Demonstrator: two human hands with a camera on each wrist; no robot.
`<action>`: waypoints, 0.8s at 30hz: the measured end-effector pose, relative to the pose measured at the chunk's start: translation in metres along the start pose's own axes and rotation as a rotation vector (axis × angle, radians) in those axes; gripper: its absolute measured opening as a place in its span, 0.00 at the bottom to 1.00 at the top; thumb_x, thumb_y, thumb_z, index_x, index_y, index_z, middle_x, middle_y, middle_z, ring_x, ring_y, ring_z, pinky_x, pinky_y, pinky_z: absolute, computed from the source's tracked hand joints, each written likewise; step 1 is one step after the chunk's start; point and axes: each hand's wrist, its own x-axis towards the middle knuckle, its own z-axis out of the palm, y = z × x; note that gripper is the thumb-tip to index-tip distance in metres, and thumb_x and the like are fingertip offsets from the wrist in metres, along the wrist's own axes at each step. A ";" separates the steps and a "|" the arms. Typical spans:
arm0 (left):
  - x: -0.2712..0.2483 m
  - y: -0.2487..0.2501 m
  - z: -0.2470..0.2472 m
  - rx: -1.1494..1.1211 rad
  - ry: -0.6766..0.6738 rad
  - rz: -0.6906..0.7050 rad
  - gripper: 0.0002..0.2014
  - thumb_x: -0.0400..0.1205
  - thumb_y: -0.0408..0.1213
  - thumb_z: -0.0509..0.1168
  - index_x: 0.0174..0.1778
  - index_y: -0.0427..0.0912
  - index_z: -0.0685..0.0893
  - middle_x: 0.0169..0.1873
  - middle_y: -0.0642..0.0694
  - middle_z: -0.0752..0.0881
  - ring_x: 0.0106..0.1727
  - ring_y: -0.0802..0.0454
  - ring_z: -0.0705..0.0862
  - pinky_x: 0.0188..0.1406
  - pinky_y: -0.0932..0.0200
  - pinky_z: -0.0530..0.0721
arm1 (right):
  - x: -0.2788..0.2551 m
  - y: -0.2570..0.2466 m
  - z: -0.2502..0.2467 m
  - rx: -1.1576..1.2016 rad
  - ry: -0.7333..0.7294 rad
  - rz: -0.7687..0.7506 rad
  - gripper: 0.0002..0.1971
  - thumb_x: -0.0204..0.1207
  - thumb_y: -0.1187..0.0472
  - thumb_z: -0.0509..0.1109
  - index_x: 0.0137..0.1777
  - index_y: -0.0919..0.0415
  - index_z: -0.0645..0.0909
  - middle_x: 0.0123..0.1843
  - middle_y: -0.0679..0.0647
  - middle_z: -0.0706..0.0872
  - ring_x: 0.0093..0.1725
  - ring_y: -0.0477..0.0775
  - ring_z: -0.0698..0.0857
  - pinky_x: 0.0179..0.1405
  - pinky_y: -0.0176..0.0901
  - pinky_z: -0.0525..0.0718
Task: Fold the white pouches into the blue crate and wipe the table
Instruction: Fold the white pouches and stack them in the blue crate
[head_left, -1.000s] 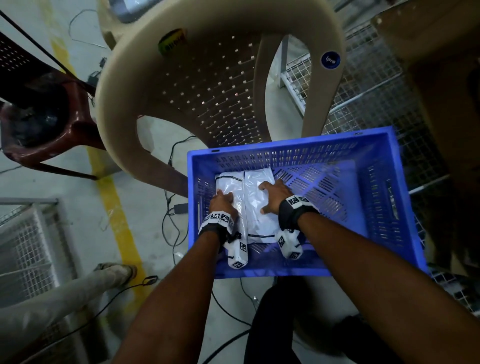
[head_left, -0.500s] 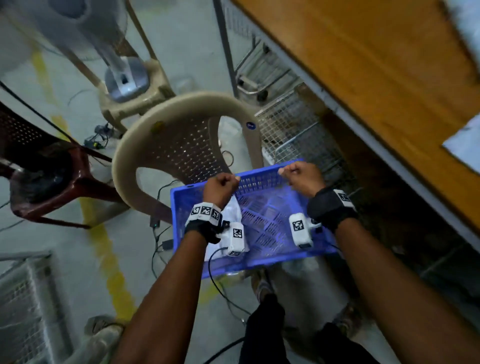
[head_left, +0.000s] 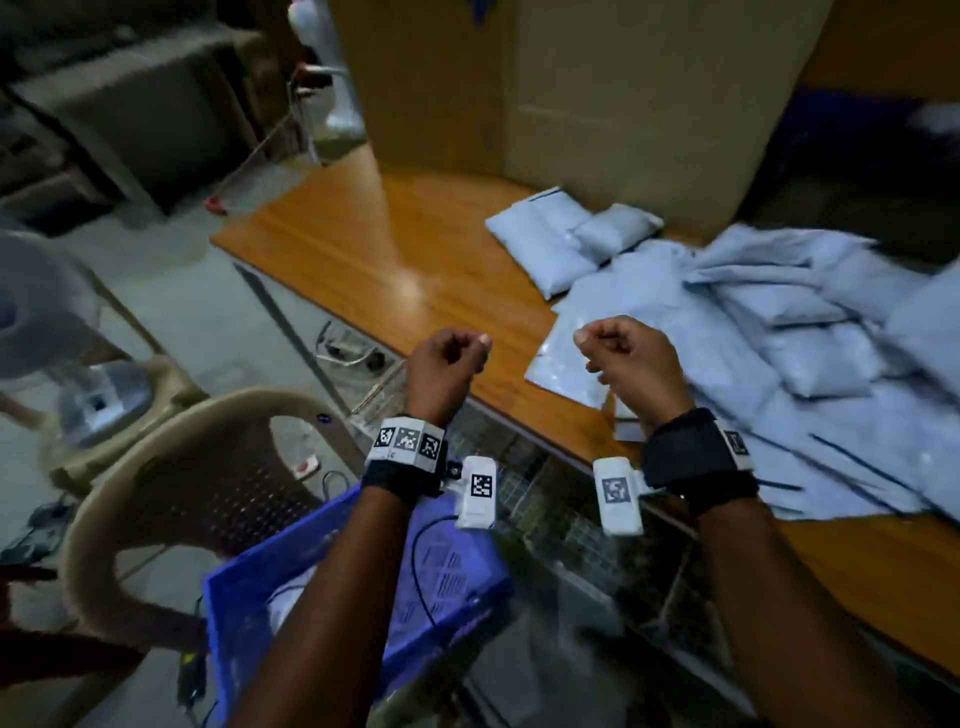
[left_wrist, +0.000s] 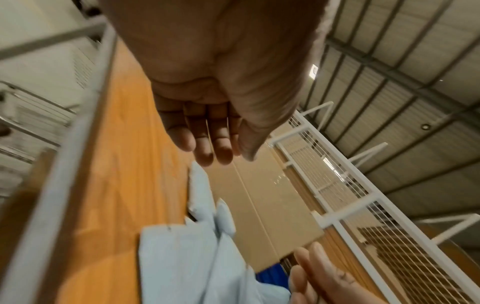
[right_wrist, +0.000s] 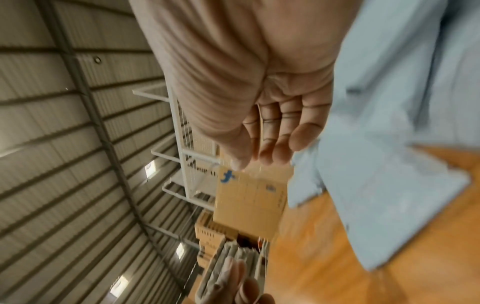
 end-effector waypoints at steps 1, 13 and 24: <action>0.004 0.010 0.018 0.005 -0.028 0.012 0.08 0.79 0.47 0.72 0.38 0.48 0.88 0.28 0.49 0.88 0.32 0.56 0.85 0.35 0.56 0.82 | 0.000 0.000 -0.022 -0.006 0.051 -0.006 0.08 0.76 0.50 0.76 0.47 0.55 0.87 0.41 0.52 0.91 0.37 0.49 0.89 0.35 0.43 0.86; 0.024 0.023 0.201 0.038 -0.149 -0.215 0.28 0.61 0.71 0.72 0.22 0.47 0.84 0.24 0.38 0.86 0.34 0.39 0.89 0.45 0.33 0.90 | 0.016 0.086 -0.181 -0.336 0.251 0.085 0.14 0.79 0.52 0.72 0.59 0.59 0.86 0.58 0.57 0.89 0.60 0.58 0.86 0.65 0.51 0.81; 0.001 0.022 0.252 -0.022 -0.234 -0.513 0.39 0.46 0.73 0.79 0.33 0.39 0.87 0.28 0.38 0.88 0.31 0.43 0.87 0.42 0.50 0.88 | 0.042 0.110 -0.176 -0.559 0.037 0.120 0.16 0.77 0.51 0.71 0.56 0.63 0.86 0.57 0.59 0.89 0.60 0.62 0.85 0.61 0.54 0.82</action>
